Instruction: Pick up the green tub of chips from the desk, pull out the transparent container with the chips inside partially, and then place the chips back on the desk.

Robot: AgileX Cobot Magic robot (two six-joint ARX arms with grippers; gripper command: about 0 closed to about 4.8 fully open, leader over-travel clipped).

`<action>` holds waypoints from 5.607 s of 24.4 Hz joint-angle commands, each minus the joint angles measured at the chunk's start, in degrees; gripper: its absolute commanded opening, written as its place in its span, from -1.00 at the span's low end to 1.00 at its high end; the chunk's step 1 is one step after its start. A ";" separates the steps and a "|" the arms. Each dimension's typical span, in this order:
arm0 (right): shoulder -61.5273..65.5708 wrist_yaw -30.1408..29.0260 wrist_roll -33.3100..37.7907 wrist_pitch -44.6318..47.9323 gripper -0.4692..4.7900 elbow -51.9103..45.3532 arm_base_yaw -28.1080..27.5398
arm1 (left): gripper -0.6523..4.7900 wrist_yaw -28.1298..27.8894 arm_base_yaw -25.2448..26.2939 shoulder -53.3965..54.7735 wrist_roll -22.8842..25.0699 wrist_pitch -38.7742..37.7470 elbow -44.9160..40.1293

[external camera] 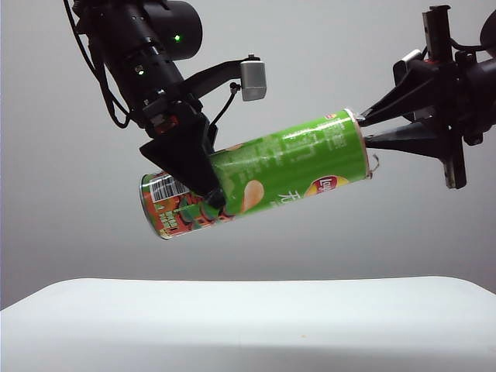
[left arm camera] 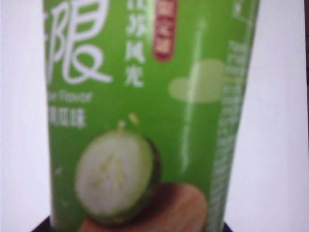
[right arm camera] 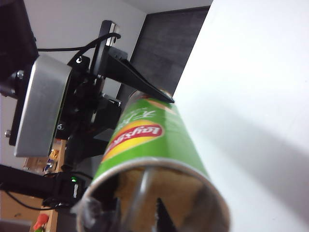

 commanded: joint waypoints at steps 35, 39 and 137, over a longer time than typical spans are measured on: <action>-0.17 2.80 -3.54 -1.44 -0.84 0.09 -8.17 | 0.22 -4.26 0.37 -0.04 -1.29 -5.92 0.17; -0.17 -0.87 -5.22 -2.58 -0.25 0.09 -7.96 | 0.22 -4.09 0.83 -0.15 -0.85 -5.27 0.17; -0.15 -4.07 -10.16 -8.81 -0.43 0.09 -3.89 | 0.27 7.08 1.01 -0.15 -0.87 -0.74 0.26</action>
